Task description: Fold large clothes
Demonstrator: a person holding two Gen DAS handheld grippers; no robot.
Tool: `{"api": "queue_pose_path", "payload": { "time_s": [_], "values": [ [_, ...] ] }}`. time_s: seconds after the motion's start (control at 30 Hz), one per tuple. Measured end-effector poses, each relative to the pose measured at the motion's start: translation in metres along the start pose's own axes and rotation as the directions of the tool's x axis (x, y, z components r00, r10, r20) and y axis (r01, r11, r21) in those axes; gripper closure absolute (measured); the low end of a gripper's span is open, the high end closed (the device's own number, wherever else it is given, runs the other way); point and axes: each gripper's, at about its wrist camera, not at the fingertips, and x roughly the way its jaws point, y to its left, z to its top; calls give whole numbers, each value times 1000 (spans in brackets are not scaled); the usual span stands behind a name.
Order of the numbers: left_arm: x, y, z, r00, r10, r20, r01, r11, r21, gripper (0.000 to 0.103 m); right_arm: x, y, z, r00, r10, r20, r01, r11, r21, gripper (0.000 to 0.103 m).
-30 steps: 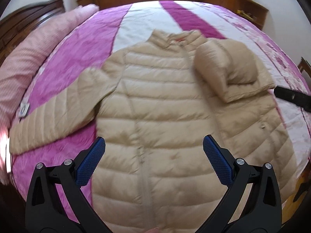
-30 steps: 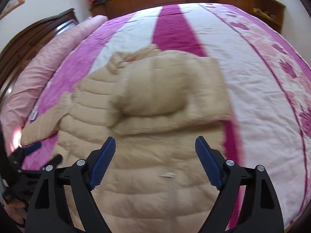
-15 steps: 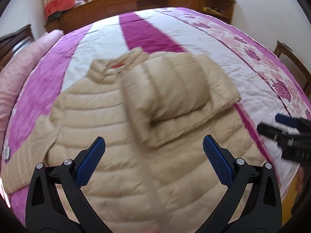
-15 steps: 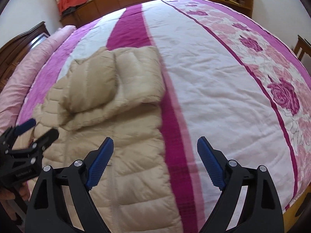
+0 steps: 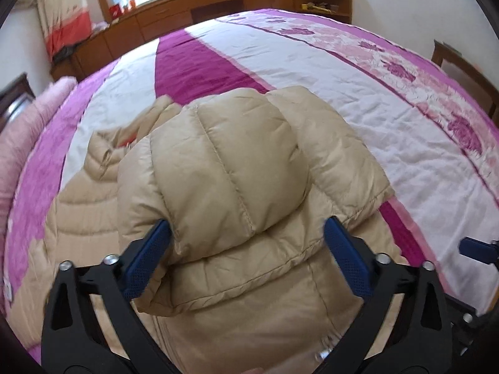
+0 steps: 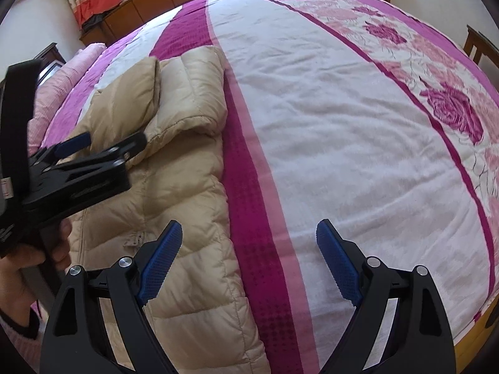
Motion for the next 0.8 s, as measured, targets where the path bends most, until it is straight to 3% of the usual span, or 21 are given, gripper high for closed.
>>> {"api": "queue_pose_path", "payload": {
  "time_s": [0.1, 0.17, 0.2, 0.23, 0.27, 0.37, 0.53, 0.8],
  "values": [
    [5, -2, -1, 1000, 15, 6, -15, 1000, 11, 37, 2, -3, -3, 1000, 8, -6, -7, 1000, 10, 18],
    [6, 0, -1, 1000, 14, 5, -14, 1000, 8, 64, 4, -3, -5, 1000, 9, -11, -9, 1000, 11, 18],
    [6, 2, -1, 1000, 9, 5, -9, 1000, 6, 71, 4, -2, -6, 1000, 11, -12, -11, 1000, 11, 18],
    [4, 5, 0, 1000, 1, 6, -1, 1000, 0, 89, 5, -1, -6, 1000, 13, -13, -12, 1000, 10, 18],
    [2, 7, 0, 1000, -5, 9, 5, 1000, -8, 98, 4, 0, -7, 1000, 14, -13, -14, 1000, 9, 18],
    [-19, 26, 6, 997, -60, 55, 64, 995, -79, 100, 3, 2, -7, 1000, 19, -8, -19, 1000, 5, 18],
    [-65, 64, 13, 984, -53, 169, 80, 984, -157, 100, -1, 9, -6, 1000, 24, 8, -24, 1000, -6, 18],
    [-83, 135, -16, 987, 24, 159, 24, 956, -293, 100, -6, 22, -8, 999, 36, 21, -35, 999, -27, 18]
  ]
}}
